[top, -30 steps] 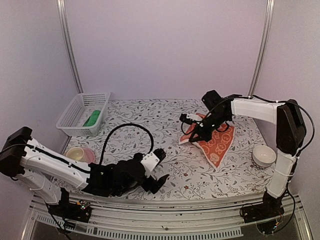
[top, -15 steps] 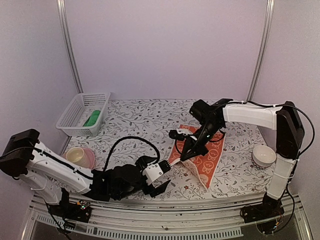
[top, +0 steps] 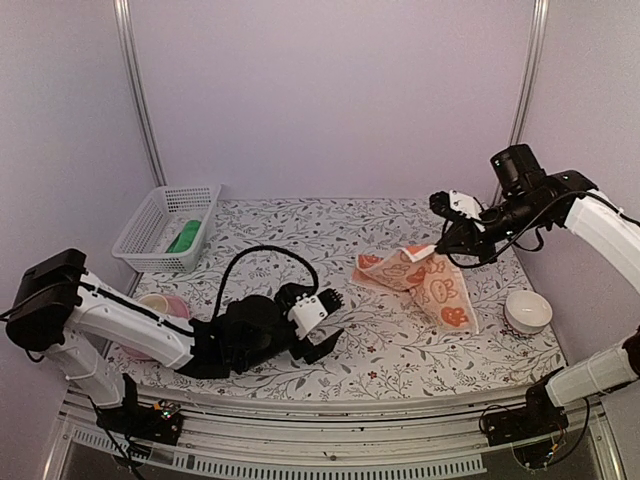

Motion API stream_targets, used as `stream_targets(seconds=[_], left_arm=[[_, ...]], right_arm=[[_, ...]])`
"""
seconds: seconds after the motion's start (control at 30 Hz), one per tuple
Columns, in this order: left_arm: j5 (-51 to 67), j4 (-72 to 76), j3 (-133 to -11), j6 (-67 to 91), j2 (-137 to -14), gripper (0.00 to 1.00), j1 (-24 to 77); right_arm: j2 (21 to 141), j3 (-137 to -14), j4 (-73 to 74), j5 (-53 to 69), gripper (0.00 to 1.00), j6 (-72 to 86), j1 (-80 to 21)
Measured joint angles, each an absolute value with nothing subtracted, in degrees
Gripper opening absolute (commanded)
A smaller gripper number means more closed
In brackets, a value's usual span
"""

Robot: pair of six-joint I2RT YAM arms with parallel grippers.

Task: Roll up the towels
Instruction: Adjust the towel at the center of the board.

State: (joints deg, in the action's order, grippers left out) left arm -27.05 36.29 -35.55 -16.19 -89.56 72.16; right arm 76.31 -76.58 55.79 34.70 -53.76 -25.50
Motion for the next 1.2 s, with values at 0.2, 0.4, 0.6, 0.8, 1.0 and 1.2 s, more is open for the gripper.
stream_targets(seconds=[0.2,0.4,0.6,0.8,1.0,1.2], left_arm=[[-20.7,34.1,-47.1,-14.2,-98.6,0.97,63.6],[-13.5,25.7,-64.6,-10.7,-111.6,0.95,58.1],[-4.7,16.8,-76.2,-3.5,-120.7,0.89,52.7],[3.9,9.8,-85.3,1.3,-126.7,0.82,48.1],[8.8,6.2,-90.0,4.6,-130.5,0.72,46.9],[11.9,4.0,-89.8,8.0,-131.3,0.70,46.1]], right_arm=[[73.4,-76.0,50.5,24.6,0.02,-52.3,-11.1],[73.4,-74.1,42.0,14.0,0.02,-46.9,-3.3],[72.8,-70.0,33.9,6.3,0.02,-41.7,0.5],[72.8,-66.8,28.6,2.2,0.02,-38.1,0.5],[72.8,-64.4,25.5,0.5,0.02,-36.8,0.5],[72.8,-63.7,23.9,-0.9,0.02,-36.3,0.5]])
